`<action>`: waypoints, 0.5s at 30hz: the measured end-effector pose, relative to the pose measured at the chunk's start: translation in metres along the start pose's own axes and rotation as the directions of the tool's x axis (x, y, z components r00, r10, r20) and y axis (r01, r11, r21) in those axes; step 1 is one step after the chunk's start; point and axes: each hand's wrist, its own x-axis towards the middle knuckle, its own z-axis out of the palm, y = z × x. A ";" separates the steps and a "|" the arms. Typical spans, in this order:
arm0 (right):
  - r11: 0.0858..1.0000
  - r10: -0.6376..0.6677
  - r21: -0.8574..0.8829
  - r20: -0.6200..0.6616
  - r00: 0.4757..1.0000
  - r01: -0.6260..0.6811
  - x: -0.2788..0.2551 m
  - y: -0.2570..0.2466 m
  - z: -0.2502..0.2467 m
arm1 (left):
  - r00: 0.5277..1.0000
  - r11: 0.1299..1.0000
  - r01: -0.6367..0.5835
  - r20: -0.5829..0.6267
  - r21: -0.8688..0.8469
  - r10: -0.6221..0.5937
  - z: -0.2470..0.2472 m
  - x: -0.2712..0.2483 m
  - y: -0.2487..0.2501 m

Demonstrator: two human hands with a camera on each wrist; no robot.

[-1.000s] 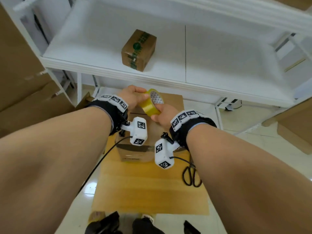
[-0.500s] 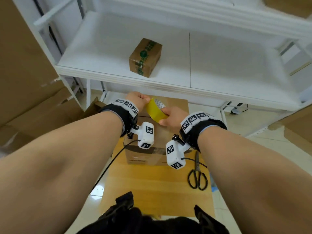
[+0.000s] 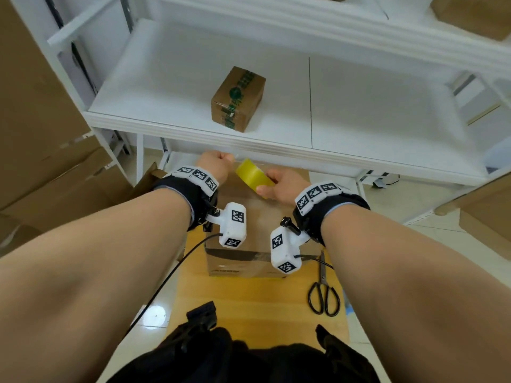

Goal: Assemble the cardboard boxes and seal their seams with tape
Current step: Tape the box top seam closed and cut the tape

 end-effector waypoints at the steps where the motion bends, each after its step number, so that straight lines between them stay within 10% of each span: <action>1: 1.000 0.005 0.020 -0.013 1.000 -0.004 0.002 0.000 -0.003 | 1.000 1.000 0.007 -0.014 0.009 -0.006 -0.002 0.003 0.000; 6: 0.997 0.042 0.070 -0.028 0.999 -0.040 0.011 -0.001 -0.005 | 0.998 0.976 0.067 0.023 -0.206 -0.064 -0.004 0.018 -0.006; 11: 0.968 0.094 0.235 -0.036 0.995 -0.083 0.013 0.005 0.010 | 0.977 0.748 0.214 0.140 -0.628 -0.162 0.006 0.015 -0.013; 15: 0.962 0.100 0.247 0.068 0.993 -0.114 0.015 0.004 0.017 | 0.990 0.961 0.139 0.009 -0.237 -0.140 0.005 0.018 -0.024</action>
